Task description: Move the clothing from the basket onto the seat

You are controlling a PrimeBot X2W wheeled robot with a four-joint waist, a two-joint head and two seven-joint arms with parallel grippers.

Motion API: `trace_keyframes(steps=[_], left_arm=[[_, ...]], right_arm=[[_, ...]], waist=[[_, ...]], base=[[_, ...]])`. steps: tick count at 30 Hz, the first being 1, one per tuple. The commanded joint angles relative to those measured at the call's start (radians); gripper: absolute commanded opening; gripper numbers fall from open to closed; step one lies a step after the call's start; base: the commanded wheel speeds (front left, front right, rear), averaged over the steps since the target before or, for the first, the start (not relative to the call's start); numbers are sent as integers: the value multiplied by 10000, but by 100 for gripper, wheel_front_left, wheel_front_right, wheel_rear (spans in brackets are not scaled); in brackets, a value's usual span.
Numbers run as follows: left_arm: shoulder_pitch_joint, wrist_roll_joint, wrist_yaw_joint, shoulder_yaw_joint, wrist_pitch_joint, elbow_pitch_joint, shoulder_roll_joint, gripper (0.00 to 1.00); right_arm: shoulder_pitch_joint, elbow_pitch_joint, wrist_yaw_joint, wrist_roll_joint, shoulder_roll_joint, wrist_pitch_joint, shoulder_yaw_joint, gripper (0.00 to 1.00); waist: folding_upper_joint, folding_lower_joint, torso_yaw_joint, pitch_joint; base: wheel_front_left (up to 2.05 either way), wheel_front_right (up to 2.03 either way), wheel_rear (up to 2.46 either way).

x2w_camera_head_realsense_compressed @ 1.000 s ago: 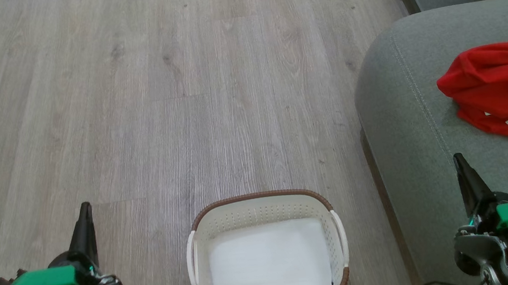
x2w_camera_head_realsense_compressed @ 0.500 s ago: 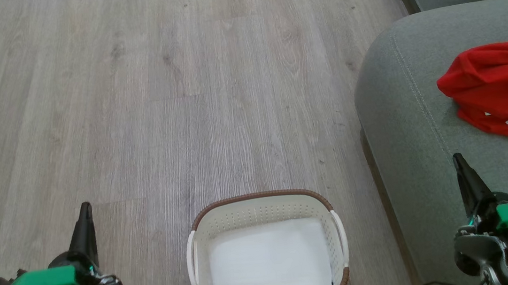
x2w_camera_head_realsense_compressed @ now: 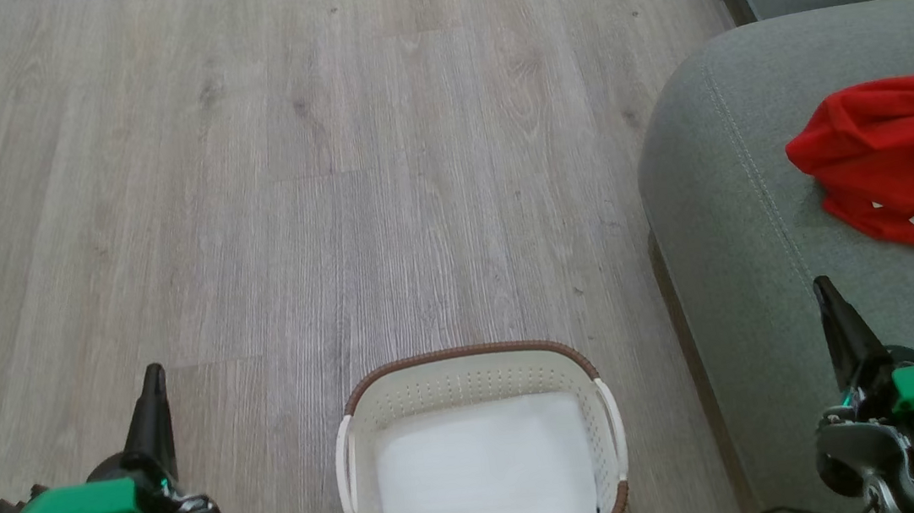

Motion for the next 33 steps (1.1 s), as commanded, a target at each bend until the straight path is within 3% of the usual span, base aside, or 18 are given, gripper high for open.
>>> trace_keyframes(steps=[1,33], left_arm=[[-483,-24,-65,366,77,-365,64,0],[-483,-25,-65,366,76,-365,64,0]], right_arm=[[-497,-331,-2,-29,32,71,161,0],[-499,-330,-2,-45,46,87,141,0]], waist=[[0,0,0,0],[0,0,0,0]], base=[[0,0,0],[0,0,0]])
